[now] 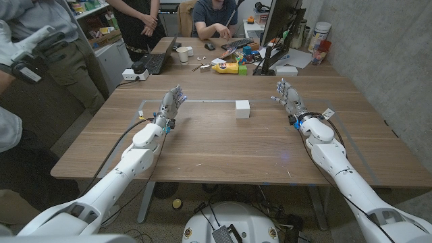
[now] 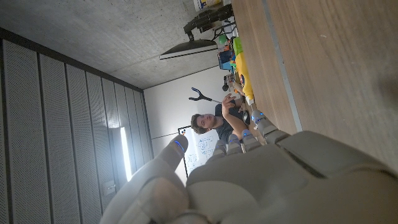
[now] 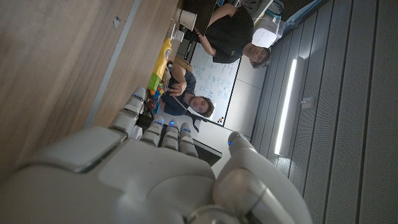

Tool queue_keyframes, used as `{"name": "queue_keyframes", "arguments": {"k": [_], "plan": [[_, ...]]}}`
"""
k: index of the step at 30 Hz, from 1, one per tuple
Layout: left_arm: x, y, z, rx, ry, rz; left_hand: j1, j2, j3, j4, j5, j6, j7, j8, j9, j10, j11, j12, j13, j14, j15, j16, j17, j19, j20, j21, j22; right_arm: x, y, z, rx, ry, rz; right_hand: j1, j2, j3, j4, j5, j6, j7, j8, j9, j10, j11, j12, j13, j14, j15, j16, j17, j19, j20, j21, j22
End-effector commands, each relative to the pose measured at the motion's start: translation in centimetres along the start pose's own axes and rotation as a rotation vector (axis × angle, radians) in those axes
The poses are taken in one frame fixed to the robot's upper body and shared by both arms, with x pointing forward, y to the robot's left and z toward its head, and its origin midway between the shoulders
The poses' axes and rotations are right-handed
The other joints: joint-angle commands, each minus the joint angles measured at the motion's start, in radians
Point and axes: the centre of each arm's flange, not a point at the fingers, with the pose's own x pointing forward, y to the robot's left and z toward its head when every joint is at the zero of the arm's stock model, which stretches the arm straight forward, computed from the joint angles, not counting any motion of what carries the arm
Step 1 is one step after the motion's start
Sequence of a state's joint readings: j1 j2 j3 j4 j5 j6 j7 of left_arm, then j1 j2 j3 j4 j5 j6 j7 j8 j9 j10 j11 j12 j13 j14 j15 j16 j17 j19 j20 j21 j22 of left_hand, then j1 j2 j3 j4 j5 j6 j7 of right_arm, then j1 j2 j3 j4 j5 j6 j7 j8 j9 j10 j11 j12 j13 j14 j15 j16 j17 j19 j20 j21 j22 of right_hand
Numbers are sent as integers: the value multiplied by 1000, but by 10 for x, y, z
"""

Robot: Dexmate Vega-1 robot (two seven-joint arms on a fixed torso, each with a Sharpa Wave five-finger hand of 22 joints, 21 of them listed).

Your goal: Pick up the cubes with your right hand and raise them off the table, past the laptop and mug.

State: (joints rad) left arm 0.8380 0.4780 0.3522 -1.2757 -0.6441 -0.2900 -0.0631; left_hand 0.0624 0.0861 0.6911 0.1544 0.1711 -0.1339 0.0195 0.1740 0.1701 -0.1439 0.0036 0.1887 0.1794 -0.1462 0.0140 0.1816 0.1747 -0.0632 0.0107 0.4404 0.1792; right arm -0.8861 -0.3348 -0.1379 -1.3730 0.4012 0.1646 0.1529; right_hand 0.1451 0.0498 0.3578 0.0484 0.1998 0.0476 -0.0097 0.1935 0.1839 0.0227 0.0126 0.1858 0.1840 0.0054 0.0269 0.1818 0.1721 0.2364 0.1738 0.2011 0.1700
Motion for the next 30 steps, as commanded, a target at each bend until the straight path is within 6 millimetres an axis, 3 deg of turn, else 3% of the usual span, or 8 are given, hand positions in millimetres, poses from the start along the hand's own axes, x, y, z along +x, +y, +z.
{"name": "queue_keyframes", "arguments": {"k": [1,14,30], "plan": [[-3,2,-2,-4,3,3,0,77,7,-1,5,-7,-1,7,4,-8,1,5,2,-7,1,5,1,-3,1,0,4,10,8,23,-136,-40,28,5,-18,1,-12,-4,3,-15,-2,3,-2,-3,2,4,-4,7,5,3,-1,-1,-6,5],[-6,4,-3,-7,6,3,-2,74,7,-1,4,-4,1,8,4,-6,4,5,2,-7,2,5,1,-3,2,-3,4,17,16,47,-260,-80,18,22,-32,-1,-30,-4,4,-10,-1,3,-2,-9,3,3,-8,6,3,3,-7,-13,-8,5],[-5,4,-1,-2,6,1,-3,73,6,-1,4,-5,1,7,4,-8,3,5,2,-8,2,5,1,-2,2,-5,4,22,24,62,-365,-106,12,38,-39,0,-47,-4,3,-14,-1,3,-1,-10,4,3,-12,5,3,3,-15,-22,-11,4]]}}
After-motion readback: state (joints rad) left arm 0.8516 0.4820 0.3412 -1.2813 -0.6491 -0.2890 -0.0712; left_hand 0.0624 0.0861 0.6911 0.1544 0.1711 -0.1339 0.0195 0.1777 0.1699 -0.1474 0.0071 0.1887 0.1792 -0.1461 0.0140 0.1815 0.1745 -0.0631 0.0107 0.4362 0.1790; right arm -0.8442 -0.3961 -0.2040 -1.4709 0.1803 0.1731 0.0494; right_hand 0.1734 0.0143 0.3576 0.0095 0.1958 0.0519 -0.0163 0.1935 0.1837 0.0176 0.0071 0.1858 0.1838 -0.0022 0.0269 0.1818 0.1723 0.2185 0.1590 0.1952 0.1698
